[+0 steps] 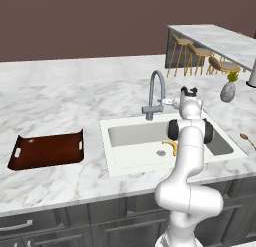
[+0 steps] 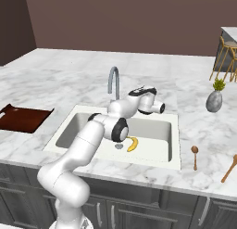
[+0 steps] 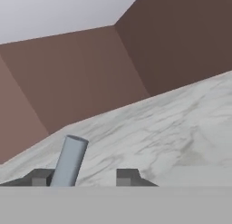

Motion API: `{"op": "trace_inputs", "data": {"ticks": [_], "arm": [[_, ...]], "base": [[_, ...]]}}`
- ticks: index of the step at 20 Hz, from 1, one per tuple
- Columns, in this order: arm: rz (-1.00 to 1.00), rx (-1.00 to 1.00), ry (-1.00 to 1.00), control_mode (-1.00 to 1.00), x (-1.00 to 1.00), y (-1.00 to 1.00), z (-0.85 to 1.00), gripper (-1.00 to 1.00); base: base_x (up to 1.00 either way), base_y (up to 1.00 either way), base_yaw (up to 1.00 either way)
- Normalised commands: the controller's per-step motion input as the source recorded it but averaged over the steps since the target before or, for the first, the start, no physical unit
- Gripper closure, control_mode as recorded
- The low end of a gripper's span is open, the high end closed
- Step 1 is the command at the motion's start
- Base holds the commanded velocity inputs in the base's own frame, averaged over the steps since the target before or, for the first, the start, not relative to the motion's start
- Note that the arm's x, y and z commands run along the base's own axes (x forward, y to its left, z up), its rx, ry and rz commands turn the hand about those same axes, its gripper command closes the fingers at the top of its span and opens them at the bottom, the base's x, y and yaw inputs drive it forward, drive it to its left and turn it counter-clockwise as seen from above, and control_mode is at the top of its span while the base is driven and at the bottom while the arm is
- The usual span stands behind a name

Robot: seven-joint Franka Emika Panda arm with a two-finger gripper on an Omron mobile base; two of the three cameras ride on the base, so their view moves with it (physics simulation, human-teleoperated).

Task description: Pick up all produce items and place them in the sink. Turn on the sink faucet to wash them. Then turn the sink off and put them in the tray.

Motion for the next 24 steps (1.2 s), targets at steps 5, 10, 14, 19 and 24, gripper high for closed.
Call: {"op": "trace_inputs", "data": {"ticks": [5, 10, 14, 19, 24], "arm": [[0.01, 0.06, 0.05, -1.0, 0.06, -0.57, -0.41, 1.0], [0.01, 0.05, 0.0, -1.0, 0.0, -0.53, -0.26, 1.0], [0.04, 0.02, -0.01, -1.0, 0.01, -0.32, -0.12, 1.0], [0.23, 0.0, -0.14, -1.0, 0.21, -0.02, 0.0, 1.0], [0.33, 0.0, -0.17, -1.0, 0.31, 0.0, 0.0, 1.0]], "base": [[0.0, 0.0, 0.0], [0.0, 0.0, 0.0], [0.0, 0.0, 0.0], [0.0, 0.0, 0.0], [0.0, 0.0, 0.0]]}}
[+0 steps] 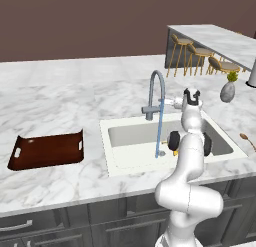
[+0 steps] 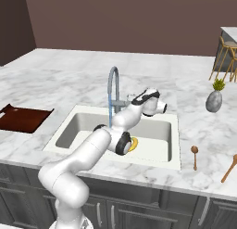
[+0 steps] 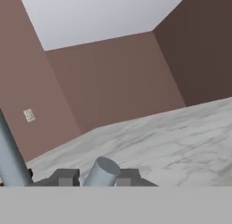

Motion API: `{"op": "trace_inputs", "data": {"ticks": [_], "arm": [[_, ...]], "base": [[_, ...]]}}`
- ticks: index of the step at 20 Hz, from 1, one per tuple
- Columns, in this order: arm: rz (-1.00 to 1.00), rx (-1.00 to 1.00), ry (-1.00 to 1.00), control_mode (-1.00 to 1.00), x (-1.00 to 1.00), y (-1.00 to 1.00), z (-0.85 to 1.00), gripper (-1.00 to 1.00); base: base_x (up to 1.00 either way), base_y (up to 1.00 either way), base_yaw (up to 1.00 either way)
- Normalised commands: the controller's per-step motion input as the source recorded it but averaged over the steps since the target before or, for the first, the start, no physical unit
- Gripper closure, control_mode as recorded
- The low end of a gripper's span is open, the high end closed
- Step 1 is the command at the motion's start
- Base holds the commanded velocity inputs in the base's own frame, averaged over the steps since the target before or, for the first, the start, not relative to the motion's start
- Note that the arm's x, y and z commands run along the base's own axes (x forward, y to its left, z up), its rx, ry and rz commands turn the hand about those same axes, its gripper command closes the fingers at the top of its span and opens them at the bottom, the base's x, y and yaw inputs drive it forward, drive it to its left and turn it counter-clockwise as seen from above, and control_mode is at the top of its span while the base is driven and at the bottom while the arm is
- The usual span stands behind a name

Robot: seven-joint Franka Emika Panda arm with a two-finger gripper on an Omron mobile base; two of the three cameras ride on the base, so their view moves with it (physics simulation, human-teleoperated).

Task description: Pick up all produce items and place them in the sink. Turn on the sink faucet to wash them. Then turn the sink off and put them in the tray.

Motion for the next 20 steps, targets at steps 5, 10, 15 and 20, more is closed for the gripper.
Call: {"op": "trace_inputs", "data": {"ticks": [5, 10, 15, 20], "arm": [[0.32, 0.0, -0.1, -1.0, 0.32, 0.0, 0.0, 1.0], [0.3, -0.01, -0.02, -1.0, 0.32, 0.1, 0.0, 1.0], [0.24, -0.03, 0.0, -1.0, 0.28, 0.08, 0.0, 1.0], [0.18, -0.01, -0.03, -1.0, 0.35, -0.05, 0.0, -1.0]], "base": [[0.0, 0.0, 0.0], [0.0, 0.0, 0.0], [0.0, 0.0, 0.0], [0.0, 0.0, 0.0]]}}
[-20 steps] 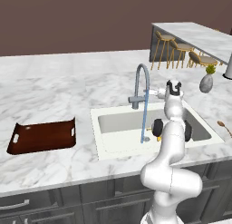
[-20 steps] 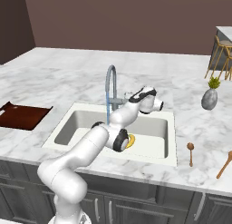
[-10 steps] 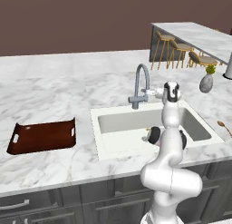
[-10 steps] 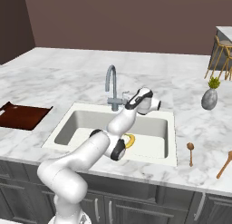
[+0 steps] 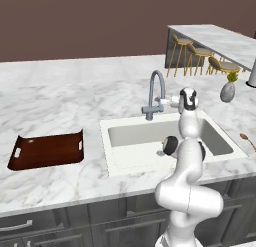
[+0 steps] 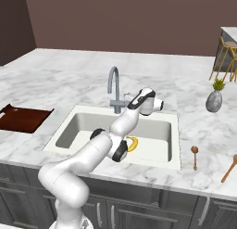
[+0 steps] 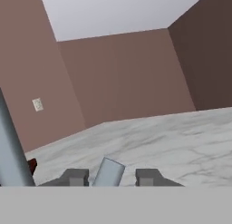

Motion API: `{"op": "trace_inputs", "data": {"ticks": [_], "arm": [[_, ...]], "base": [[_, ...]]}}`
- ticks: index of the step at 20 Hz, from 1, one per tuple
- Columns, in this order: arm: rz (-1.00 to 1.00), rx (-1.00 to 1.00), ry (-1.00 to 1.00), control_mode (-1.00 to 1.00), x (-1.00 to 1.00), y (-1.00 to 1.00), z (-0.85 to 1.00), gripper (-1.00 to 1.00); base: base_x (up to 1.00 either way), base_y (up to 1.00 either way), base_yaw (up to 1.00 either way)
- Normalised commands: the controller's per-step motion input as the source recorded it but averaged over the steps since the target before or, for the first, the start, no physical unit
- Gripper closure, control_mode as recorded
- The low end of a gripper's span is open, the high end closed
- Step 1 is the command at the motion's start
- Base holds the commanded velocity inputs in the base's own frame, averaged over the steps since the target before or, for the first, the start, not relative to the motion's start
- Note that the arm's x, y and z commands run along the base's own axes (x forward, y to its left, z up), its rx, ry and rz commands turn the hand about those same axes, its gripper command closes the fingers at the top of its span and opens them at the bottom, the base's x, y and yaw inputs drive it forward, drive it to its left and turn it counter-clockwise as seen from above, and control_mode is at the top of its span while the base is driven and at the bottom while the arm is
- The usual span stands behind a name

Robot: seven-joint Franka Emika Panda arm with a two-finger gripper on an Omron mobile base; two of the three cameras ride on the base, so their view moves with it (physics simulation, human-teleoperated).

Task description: Pick up all produce items and place them in the sink. Turn on the sink faucet to wash them. Then turn the sink off and put them in the tray.

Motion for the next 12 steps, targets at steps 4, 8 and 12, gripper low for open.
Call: {"op": "trace_inputs", "data": {"ticks": [4, 8, 12], "arm": [[0.16, 0.0, -0.07, -1.0, 0.25, -0.26, 0.04, -1.0], [0.15, 0.0, -0.08, -1.0, 0.19, -0.25, 0.17, -1.0], [0.15, 0.0, -0.08, -1.0, 0.15, -0.23, 0.35, -1.0]], "base": [[0.0, 0.0, 0.0], [0.0, 0.0, 0.0], [0.0, 0.0, 0.0]]}}
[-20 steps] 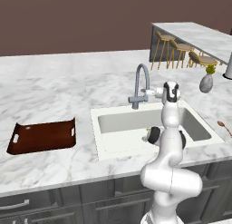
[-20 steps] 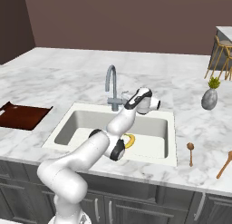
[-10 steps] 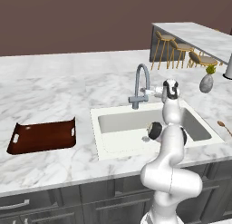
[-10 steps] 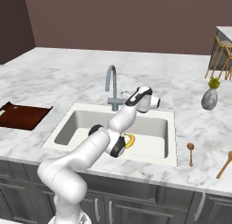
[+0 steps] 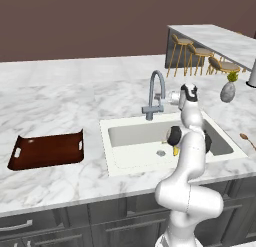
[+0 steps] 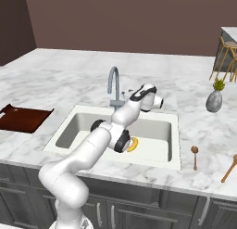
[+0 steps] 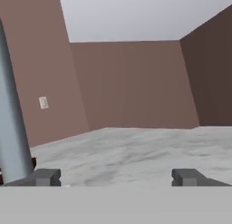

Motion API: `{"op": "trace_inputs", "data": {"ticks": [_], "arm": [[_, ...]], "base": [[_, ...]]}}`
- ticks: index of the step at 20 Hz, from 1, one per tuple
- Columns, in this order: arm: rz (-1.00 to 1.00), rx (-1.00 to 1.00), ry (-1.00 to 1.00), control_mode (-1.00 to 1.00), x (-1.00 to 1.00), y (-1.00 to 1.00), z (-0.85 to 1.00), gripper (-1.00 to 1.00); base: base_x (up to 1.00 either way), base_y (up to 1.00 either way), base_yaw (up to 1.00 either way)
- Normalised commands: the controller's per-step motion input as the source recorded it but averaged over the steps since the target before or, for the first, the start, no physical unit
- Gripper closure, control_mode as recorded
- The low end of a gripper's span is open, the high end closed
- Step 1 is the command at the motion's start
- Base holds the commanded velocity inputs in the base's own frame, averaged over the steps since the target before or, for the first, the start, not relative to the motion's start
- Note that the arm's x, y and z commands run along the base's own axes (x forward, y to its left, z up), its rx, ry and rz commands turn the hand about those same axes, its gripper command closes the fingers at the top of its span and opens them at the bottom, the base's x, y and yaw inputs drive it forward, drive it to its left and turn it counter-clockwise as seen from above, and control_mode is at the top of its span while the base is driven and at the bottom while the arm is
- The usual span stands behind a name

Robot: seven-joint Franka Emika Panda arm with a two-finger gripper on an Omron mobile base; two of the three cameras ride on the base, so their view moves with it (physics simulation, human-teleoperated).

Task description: Pick up all produce items and place them in the sink. Turn on the sink faucet to wash them. Then turn the sink off and put them in the tray.

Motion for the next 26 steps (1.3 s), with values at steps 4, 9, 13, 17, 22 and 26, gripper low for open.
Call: {"op": "trace_inputs", "data": {"ticks": [4, 9, 13, 17, 22, 26], "arm": [[0.11, 0.0, -0.03, -1.0, 0.09, -0.24, 0.37, -1.0], [0.1, -0.01, -0.04, -1.0, -0.06, -0.47, 0.17, -1.0], [0.09, 0.0, -0.11, -1.0, -0.44, -0.51, 0.0, -1.0], [0.07, 0.0, -0.18, -1.0, -0.74, -0.41, 0.05, -1.0], [0.05, -0.02, -0.22, -1.0, -0.83, -0.26, 0.23, -1.0], [0.02, -0.04, -0.19, -1.0, -0.87, -0.12, 0.29, -1.0]], "base": [[0.0, 0.0, 0.0], [0.0, 0.0, 0.0], [0.0, 0.0, 0.0], [0.0, 0.0, 0.0], [0.0, 0.0, 0.0], [0.0, 0.0, 0.0]]}}
